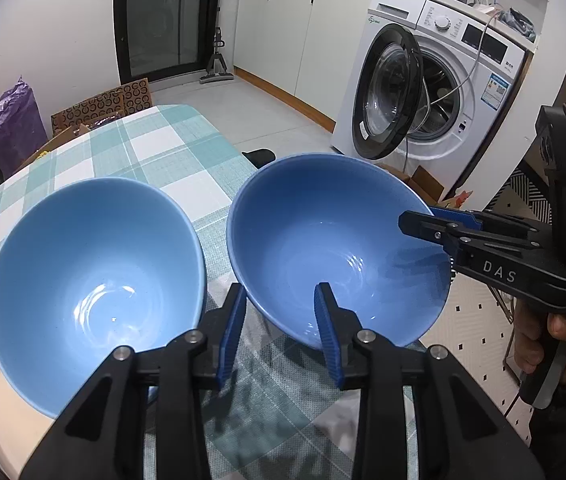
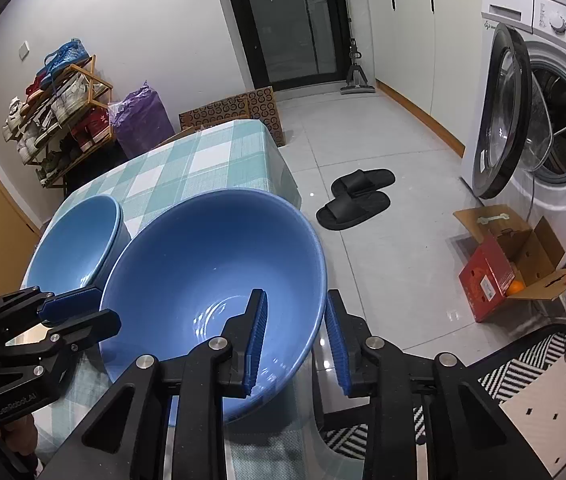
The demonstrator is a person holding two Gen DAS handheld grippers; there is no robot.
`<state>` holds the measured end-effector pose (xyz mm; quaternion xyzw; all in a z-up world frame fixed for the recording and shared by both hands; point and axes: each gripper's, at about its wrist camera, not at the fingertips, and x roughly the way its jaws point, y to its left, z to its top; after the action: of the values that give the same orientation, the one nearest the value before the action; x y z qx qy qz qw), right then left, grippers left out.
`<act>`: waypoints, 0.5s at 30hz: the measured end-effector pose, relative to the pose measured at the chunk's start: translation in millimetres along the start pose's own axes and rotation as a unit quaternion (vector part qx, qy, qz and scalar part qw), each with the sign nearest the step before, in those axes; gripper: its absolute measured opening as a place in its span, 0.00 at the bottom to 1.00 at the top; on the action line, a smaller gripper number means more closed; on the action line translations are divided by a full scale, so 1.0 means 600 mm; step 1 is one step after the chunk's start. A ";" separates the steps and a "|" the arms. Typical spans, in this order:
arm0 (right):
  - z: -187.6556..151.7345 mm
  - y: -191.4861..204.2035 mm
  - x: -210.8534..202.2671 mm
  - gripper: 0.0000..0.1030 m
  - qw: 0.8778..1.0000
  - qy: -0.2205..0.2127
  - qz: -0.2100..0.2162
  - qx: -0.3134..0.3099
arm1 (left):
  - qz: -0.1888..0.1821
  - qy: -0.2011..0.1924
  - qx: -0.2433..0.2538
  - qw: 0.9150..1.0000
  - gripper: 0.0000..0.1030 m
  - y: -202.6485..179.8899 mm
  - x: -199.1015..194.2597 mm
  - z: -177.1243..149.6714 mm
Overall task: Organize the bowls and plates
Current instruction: 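Close the left tool on one blue bowl rim while the right tool grips another, then lift the held blue bowls off the tablecloth with both tools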
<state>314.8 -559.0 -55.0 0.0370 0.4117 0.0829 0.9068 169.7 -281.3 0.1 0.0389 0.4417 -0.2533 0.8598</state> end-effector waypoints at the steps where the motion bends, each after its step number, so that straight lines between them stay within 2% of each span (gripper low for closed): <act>1: 0.000 0.000 -0.001 0.29 1.000 -0.001 -0.001 -0.001 | 0.000 0.000 0.001 1.000 0.33 -0.001 0.000 0.000; 7: -0.002 0.001 -0.008 0.29 1.000 -0.004 -0.006 -0.002 | -0.003 -0.004 0.007 1.000 0.33 -0.007 -0.004 0.000; 8: -0.002 0.002 -0.011 0.29 1.000 -0.005 -0.006 -0.003 | -0.012 -0.006 0.009 1.000 0.28 -0.008 -0.006 0.000; 10: -0.001 0.004 -0.016 0.25 1.000 -0.007 0.002 -0.005 | -0.034 -0.006 0.017 0.999 0.28 -0.017 -0.009 0.001; 12: 0.000 0.014 -0.021 0.25 1.000 -0.009 -0.012 -0.020 | -0.015 -0.010 0.033 0.999 0.28 -0.027 -0.008 0.000; 15: 0.001 0.016 -0.010 0.25 1.000 -0.001 -0.018 -0.022 | -0.025 0.005 0.021 0.999 0.28 -0.020 0.001 -0.004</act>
<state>310.5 -550.3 -49.0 0.0096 0.4097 0.0759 0.9090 162.7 -291.5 0.0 0.0470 0.4410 -0.2840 0.8501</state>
